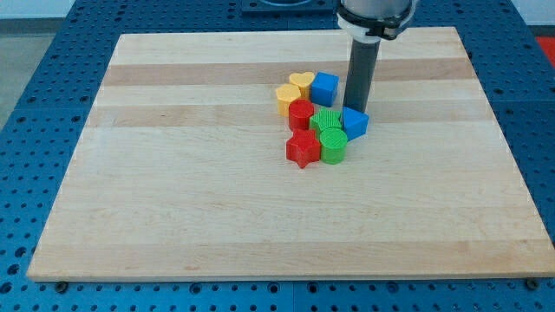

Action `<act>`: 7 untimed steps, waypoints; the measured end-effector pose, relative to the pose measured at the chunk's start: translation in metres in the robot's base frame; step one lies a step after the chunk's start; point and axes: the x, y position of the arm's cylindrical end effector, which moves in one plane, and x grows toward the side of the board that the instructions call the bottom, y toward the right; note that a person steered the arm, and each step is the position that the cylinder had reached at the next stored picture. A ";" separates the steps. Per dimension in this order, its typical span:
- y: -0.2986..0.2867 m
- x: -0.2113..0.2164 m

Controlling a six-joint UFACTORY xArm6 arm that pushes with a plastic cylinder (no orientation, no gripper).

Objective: Move the blue triangle to the bottom right of the green circle

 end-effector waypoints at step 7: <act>0.011 0.017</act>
